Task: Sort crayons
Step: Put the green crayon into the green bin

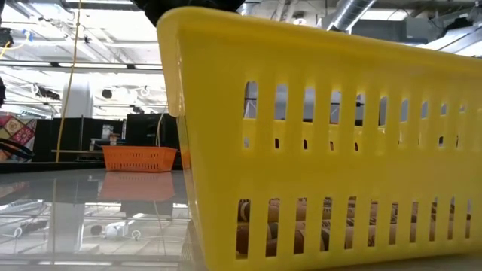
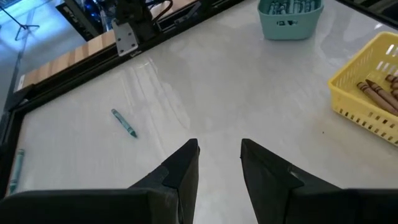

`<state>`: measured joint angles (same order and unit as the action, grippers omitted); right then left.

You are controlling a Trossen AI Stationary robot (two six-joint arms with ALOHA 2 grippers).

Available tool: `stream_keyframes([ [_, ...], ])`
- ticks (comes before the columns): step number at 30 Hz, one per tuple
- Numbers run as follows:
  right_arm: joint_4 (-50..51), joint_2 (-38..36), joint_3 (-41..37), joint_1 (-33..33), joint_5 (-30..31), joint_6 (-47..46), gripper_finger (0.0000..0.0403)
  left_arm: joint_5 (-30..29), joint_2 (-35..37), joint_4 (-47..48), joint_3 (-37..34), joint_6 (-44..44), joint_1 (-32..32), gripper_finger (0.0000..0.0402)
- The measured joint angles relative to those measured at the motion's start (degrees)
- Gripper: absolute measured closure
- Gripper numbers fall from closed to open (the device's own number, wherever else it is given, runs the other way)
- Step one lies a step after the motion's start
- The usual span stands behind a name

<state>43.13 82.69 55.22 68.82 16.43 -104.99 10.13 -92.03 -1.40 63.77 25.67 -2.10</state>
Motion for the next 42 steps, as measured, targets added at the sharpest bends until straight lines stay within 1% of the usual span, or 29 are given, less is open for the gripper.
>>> stream_keyframes([
  [5,1.4,-2.0,0.0,-0.7,1.4,1.0,0.0265,0.0,0.0,0.9,0.0,0.0,0.5,0.0291],
  [9,3.5,-4.2,0.0,-2.7,1.5,5.1,0.0264,0.0,0.0,1.1,0.0,0.2,1.0,0.0291],
  [14,8.5,-8.0,0.0,-7.5,1.6,13.9,0.0266,0.0,0.0,2.7,0.0,0.2,1.6,0.0291],
  [19,19.6,-12.0,0.0,-14.9,1.8,24.9,0.0266,0.0,0.0,4.7,0.0,0.1,2.2,0.0291],
  [22,26.2,-14.0,0.0,-21.1,1.9,33.9,0.0266,0.0,0.0,5.6,0.0,-0.1,2.7,0.0291],
  [25,31.7,-15.1,0.0,-29.1,1.9,44.7,0.0266,0.0,0.0,5.9,0.0,-0.5,3.5,0.0291],
  [28,33.1,-15.6,0.0,-38.5,1.9,56.6,0.0266,0.1,0.0,6.0,0.0,-0.9,4.2,0.0291],
  [32,30.3,-15.6,0.0,-51.5,1.7,72.8,0.0266,0.0,0.0,5.9,0.0,-0.9,5.2,0.0291],
  [36,27.0,-14.7,0.0,-63.1,0.4,87.6,0.0266,0.0,0.0,6.0,0.0,-1.0,5.9,0.0291],
  [39,24.5,-13.7,-0.1,-70.8,-1.4,97.2,0.0266,0.0,0.0,6.2,0.0,-1.2,6.5,0.0291],
  [42,20.0,-12.8,-1.4,-76.8,-3.4,106.3,0.0266,0.0,0.0,6.8,0.0,-1.4,7.1,0.0291],
])
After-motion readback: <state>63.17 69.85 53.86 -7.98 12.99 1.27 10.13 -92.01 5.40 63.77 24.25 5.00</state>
